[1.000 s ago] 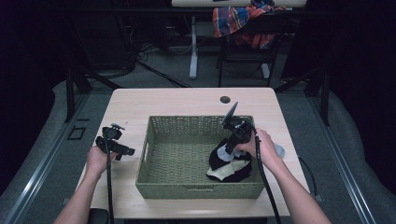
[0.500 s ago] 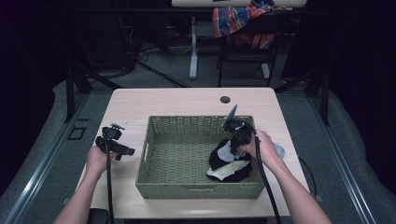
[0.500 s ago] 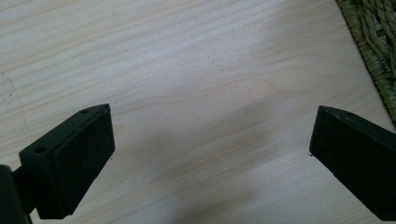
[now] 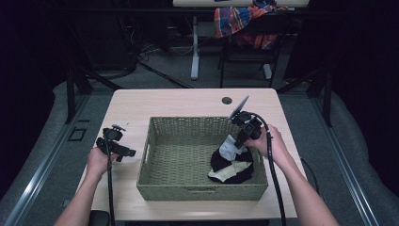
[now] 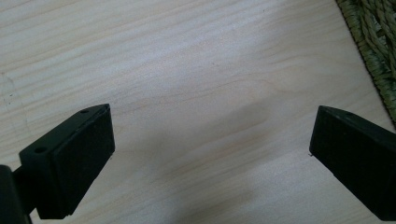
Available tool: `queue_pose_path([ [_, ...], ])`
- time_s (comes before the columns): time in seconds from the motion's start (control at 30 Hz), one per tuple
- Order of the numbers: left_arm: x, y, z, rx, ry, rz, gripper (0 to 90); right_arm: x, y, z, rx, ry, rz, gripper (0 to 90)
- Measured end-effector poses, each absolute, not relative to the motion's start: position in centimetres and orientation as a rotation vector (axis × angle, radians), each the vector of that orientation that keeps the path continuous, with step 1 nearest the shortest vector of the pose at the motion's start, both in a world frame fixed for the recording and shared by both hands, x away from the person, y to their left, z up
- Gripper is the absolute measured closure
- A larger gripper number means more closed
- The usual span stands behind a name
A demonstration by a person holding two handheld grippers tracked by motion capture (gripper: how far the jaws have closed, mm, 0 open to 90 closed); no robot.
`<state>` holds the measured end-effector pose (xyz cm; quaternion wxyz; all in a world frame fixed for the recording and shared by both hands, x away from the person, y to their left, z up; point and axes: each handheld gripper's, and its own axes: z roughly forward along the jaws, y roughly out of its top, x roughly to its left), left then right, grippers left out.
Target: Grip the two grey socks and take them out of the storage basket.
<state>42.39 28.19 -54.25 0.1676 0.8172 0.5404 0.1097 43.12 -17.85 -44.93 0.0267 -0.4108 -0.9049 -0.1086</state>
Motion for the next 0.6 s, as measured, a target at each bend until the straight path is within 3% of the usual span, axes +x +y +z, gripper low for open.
queue_pose_path([
  [0.6, 42.4, 28.2, -54.3, 2.330, 1.536, 0.304, 0.1, 41.8, -19.0, -40.2, -1.282, -2.817, -0.547, 84.5],
])
